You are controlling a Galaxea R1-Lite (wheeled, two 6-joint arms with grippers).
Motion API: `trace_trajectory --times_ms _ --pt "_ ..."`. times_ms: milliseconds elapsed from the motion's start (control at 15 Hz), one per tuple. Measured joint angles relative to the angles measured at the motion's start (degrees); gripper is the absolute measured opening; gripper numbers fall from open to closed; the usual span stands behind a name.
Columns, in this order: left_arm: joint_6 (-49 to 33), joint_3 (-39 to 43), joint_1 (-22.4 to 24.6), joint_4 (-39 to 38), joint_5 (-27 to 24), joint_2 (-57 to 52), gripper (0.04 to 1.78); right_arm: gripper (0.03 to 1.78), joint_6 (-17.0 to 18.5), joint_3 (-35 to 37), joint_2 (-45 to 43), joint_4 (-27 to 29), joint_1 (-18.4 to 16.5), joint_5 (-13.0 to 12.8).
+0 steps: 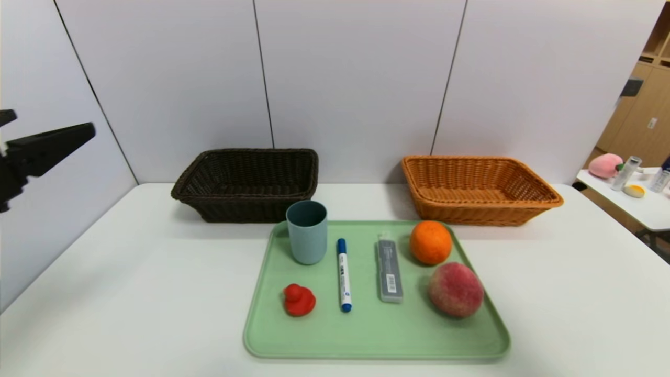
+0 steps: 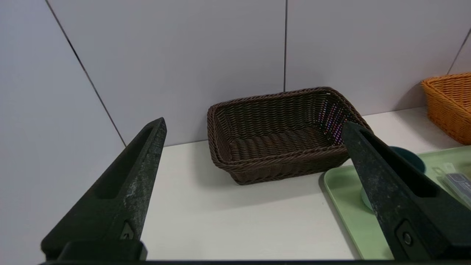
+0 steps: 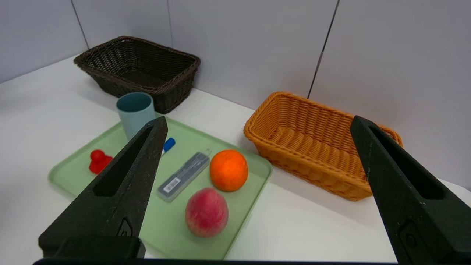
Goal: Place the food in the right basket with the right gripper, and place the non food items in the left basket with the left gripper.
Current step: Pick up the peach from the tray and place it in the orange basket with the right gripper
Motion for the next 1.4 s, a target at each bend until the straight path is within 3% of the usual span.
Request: trace_trajectory --times_ms 400,600,733,867,1000,1133,1400 --pt "-0.29 -13.34 -0.09 -1.15 -0.09 24.87 1.69 1.71 0.99 -16.32 28.17 -4.12 0.06 -3.95" --pt "-0.1 -18.91 -0.59 3.56 0.01 32.63 1.69 1.71 3.3 -24.22 38.53 -1.73 1.85 -9.24" --pt "0.11 -20.25 -1.11 5.17 0.41 34.82 1.69 1.71 4.77 -29.68 42.24 6.56 4.36 -12.57" --pt "0.09 -20.44 -1.27 5.17 1.68 35.89 1.69 1.71 8.69 -35.62 43.92 18.54 8.74 -14.49" --pt "0.01 -20.18 -1.28 4.94 1.9 36.35 1.69 1.71 12.89 -40.05 44.17 30.89 13.74 -15.45" --pt "0.11 -20.0 -1.3 4.91 1.96 36.5 1.69 1.71 14.46 -42.23 43.17 41.27 17.81 -15.66" --pt "0.11 -19.9 -1.3 4.75 1.99 36.68 1.69 1.71 14.34 -41.85 41.52 48.76 19.71 -16.19"
